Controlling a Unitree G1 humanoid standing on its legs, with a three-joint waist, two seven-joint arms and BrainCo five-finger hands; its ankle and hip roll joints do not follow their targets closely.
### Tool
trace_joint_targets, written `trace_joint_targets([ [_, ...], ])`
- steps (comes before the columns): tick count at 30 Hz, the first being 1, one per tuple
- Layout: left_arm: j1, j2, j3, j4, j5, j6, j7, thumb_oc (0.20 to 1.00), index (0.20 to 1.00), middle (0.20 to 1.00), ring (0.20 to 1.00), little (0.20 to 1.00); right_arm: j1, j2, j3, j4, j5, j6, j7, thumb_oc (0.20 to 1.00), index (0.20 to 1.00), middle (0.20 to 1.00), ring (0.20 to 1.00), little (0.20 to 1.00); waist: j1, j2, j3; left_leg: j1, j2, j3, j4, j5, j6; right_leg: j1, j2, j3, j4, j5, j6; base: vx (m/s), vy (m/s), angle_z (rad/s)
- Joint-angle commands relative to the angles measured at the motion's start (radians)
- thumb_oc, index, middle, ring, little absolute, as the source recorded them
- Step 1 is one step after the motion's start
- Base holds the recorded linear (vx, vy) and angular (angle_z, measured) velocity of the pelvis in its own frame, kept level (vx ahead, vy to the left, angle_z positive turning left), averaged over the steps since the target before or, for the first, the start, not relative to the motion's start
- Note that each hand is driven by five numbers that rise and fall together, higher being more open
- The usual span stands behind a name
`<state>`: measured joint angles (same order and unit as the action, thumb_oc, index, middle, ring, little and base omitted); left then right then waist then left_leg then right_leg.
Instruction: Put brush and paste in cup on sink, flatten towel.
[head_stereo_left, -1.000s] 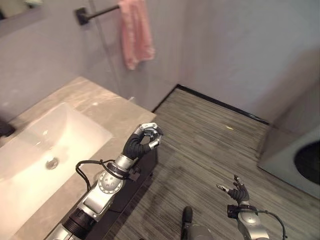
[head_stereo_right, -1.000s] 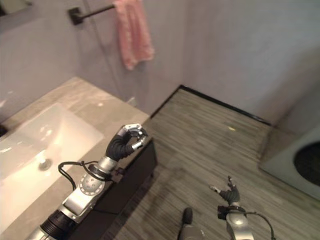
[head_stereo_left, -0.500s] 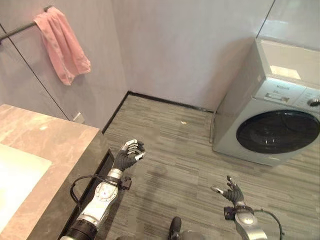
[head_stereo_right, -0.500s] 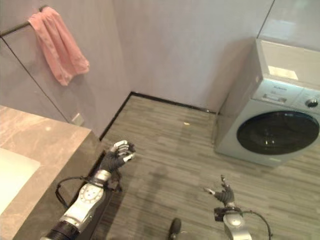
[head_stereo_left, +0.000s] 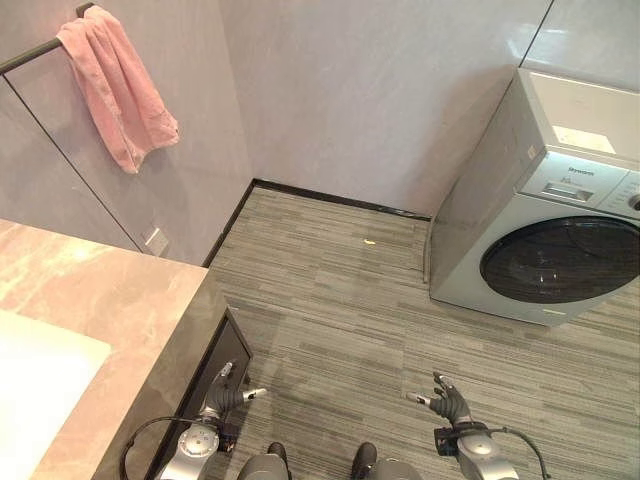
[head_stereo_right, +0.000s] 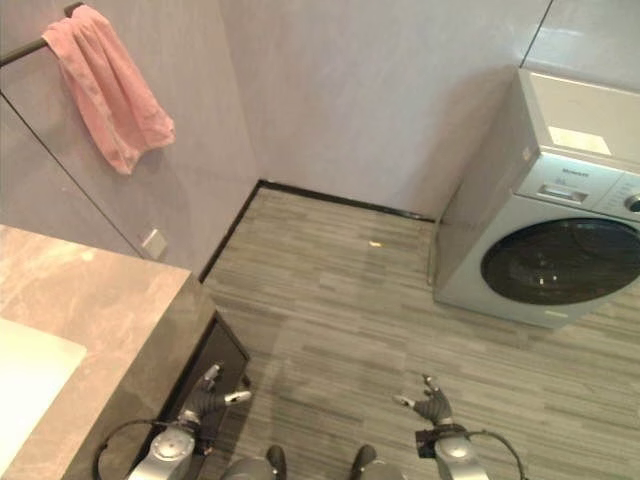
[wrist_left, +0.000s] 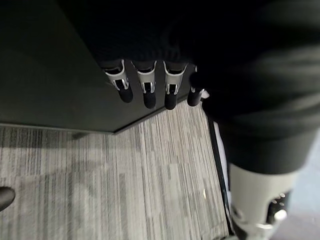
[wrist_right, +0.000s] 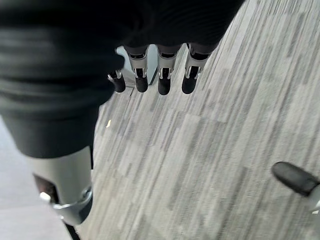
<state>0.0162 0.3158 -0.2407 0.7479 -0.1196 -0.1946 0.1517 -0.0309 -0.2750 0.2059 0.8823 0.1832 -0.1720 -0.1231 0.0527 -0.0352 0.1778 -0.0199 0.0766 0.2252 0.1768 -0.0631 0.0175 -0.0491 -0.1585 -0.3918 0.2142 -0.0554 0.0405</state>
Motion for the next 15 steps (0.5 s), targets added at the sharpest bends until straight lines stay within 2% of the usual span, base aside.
trace_joint_targets([
  [1,-0.057,0.020,0.023,-0.050,-0.026,-0.042,0.032,1.000,1.000,1.000,1.000,1.000,-0.070,-0.015,0.009,-0.050,0.023,-0.029,0.017,1.000,1.000,1.000,1.000,1.000,0.011,-0.022,0.034,-0.110,-0.020,-0.022,0.214,-0.081,0.014,0.018,-0.016,-0.031,0.184,-0.087,0.064,-0.02,0.056,0.08],
  [4,-0.069,0.013,0.021,-0.046,-0.017,-0.045,0.049,1.000,1.000,1.000,1.000,1.000,-0.077,-0.011,0.006,-0.061,0.025,-0.035,0.009,1.000,1.000,1.000,1.000,1.000,0.011,-0.024,0.041,-0.138,-0.017,-0.027,0.279,-0.122,0.021,0.007,-0.022,-0.036,0.211,-0.114,0.057,0.02,0.029,0.11],
  [7,-0.073,-0.004,0.026,-0.015,-0.037,-0.046,0.056,1.000,1.000,1.000,1.000,1.000,-0.080,-0.008,0.003,-0.033,0.030,-0.039,-0.003,1.000,1.000,1.000,1.000,1.000,0.014,-0.023,0.032,-0.131,-0.022,-0.027,0.262,-0.122,0.028,0.022,-0.015,-0.034,0.167,-0.108,0.055,0.11,0.054,0.04],
  [10,-0.053,0.000,0.018,-0.037,-0.050,-0.048,0.036,1.000,1.000,1.000,1.000,1.000,-0.062,-0.012,-0.009,-0.038,0.051,-0.040,-0.005,1.000,1.000,1.000,1.000,1.000,0.017,-0.021,0.019,-0.110,-0.040,-0.028,0.204,-0.097,0.027,0.041,-0.009,-0.027,0.114,-0.079,0.067,0.12,0.088,-0.06],
  [11,-0.043,0.003,0.018,-0.050,-0.052,-0.048,0.031,1.000,1.000,1.000,1.000,1.000,-0.056,-0.015,-0.016,-0.038,0.051,-0.040,-0.004,1.000,1.000,1.000,1.000,1.000,0.019,-0.019,0.016,-0.095,-0.051,-0.027,0.164,-0.091,0.030,0.036,-0.017,-0.024,0.115,-0.051,0.085,0.13,0.171,-0.06],
  [13,-0.021,0.011,0.024,-0.071,-0.065,-0.046,0.008,1.000,1.000,1.000,1.000,1.000,-0.054,-0.023,-0.023,-0.027,0.021,-0.029,-0.006,1.000,1.000,1.000,1.000,1.000,0.024,-0.013,0.025,-0.048,-0.077,-0.017,0.099,-0.079,0.047,-0.009,-0.064,-0.015,0.208,0.069,0.145,0.14,0.230,-0.04],
  [15,-0.004,0.015,0.033,-0.078,-0.091,-0.051,-0.012,1.000,1.000,1.000,1.000,1.000,-0.060,-0.029,-0.026,-0.032,-0.005,-0.016,-0.006,1.000,1.000,1.000,1.000,1.000,0.015,0.000,0.041,-0.007,-0.088,-0.012,0.056,-0.081,0.066,-0.057,-0.092,0.005,0.315,0.140,0.163,0.15,0.232,-0.25],
])
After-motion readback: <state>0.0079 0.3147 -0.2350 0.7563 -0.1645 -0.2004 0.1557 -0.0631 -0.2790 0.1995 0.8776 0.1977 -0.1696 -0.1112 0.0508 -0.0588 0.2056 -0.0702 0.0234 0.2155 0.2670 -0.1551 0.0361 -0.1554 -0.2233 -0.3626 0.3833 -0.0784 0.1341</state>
